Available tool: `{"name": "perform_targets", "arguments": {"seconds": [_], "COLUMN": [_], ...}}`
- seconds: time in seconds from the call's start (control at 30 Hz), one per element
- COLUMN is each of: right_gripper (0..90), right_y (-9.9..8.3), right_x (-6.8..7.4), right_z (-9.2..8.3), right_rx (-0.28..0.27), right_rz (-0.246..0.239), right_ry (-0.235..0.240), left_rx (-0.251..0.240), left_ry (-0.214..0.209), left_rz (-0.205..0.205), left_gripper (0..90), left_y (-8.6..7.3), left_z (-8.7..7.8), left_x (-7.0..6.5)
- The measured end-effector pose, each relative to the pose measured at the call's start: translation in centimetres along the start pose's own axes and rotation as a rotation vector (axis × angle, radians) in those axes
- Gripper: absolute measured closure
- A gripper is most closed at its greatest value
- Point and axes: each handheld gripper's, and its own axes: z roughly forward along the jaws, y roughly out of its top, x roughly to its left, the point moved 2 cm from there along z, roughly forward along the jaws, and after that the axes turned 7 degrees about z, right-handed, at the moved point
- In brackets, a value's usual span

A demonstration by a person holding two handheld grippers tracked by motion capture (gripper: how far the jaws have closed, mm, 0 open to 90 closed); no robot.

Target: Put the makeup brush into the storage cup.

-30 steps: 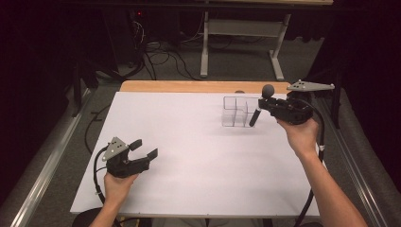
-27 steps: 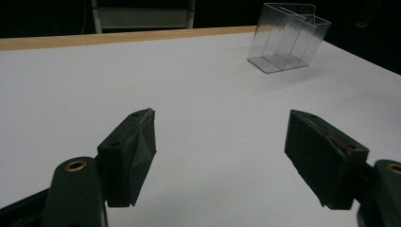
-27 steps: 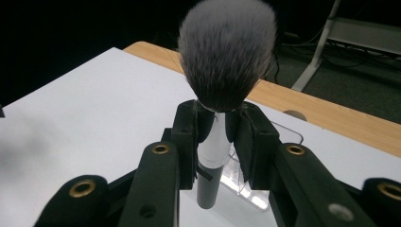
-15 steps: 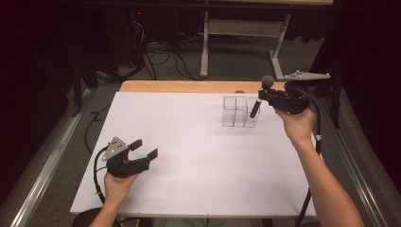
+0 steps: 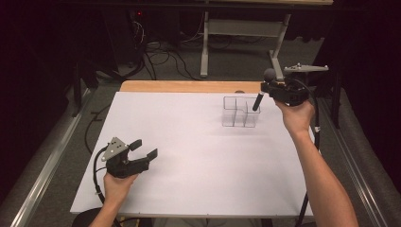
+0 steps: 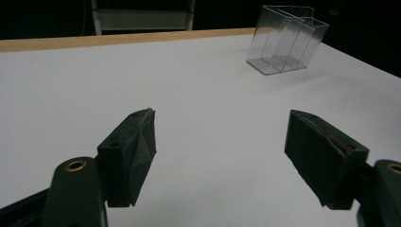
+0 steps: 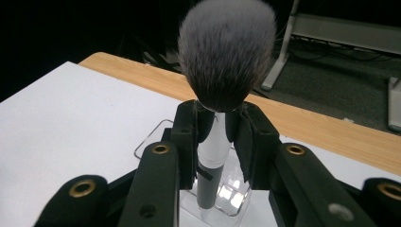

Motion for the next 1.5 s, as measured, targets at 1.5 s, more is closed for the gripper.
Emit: {"name": "perform_targets", "arguments": {"seconds": [1.5], "right_gripper": [72.7], "right_y": [-1.3], "right_x": [-1.0], "right_z": [4.8], "right_rx": [0.13], "right_rz": [-0.016], "right_ry": [-0.138], "left_rx": [-0.001], "left_ry": [0.001], "left_rz": [-0.007], "left_gripper": [25.9], "left_y": [0.0], "left_z": [-0.1], "left_x": [0.2]}}
